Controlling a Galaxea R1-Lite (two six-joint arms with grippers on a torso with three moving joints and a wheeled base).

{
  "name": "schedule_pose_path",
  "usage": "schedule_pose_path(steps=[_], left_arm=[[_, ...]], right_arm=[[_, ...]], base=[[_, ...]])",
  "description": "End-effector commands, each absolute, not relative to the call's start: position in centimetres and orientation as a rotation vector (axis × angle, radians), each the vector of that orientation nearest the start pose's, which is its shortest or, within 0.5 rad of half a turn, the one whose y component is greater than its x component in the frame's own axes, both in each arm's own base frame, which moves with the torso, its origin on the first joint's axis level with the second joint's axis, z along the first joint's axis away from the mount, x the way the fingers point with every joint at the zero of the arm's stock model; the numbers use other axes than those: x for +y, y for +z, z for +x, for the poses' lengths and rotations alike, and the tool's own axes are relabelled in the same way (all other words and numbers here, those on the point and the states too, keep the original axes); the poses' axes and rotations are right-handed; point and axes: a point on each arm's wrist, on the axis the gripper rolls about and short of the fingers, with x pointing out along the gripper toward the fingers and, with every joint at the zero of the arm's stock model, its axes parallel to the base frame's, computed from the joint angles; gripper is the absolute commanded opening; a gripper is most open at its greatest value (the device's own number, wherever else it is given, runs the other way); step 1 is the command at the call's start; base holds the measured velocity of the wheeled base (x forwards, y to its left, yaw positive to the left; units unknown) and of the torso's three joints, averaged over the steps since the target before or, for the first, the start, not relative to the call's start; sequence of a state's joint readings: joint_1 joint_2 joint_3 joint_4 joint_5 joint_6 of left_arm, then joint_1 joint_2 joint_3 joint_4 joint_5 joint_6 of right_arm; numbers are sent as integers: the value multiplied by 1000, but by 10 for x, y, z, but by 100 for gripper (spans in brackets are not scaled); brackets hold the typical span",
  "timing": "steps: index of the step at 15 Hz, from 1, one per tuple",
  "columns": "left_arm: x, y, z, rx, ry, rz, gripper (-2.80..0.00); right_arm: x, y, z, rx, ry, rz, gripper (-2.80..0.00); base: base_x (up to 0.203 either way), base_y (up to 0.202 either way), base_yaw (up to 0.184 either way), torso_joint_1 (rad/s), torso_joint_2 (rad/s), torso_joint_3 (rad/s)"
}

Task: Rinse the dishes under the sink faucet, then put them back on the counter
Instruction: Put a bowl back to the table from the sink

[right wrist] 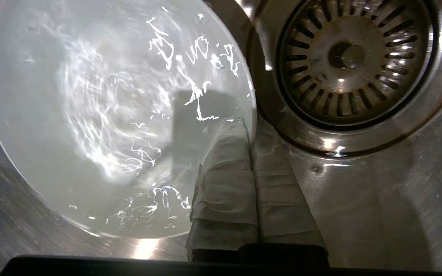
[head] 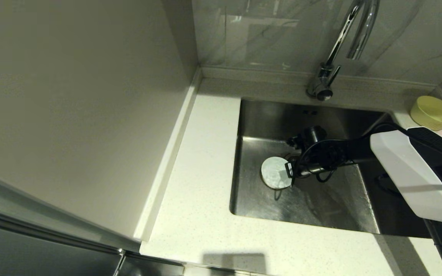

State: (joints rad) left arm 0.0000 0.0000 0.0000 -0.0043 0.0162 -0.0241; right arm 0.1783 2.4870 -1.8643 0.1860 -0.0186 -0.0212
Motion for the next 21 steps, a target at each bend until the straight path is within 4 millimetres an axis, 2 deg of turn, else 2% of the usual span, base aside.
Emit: schedule_pose_path(steps=[1, 10, 13, 21], left_arm=[[0, 76, -23, -6, 17, -25, -280], [0, 76, -23, -6, 17, -25, -280], [0, 76, -23, -6, 17, -25, -280], [0, 76, -23, -6, 17, -25, -280]], right_arm=[[75, 73, 489, 791, 136, -91, -280], [13, 83, 487, 798, 31, -45, -280], [-7, 85, 482, 803, 85, -19, -280], [-26, 103, 464, 859, 231, 96, -280]], base=[[0, 0, 0, 0, 0, 0], [0, 0, 0, 0, 0, 0], [0, 0, 0, 0, 0, 0], [0, 0, 0, 0, 0, 0]])
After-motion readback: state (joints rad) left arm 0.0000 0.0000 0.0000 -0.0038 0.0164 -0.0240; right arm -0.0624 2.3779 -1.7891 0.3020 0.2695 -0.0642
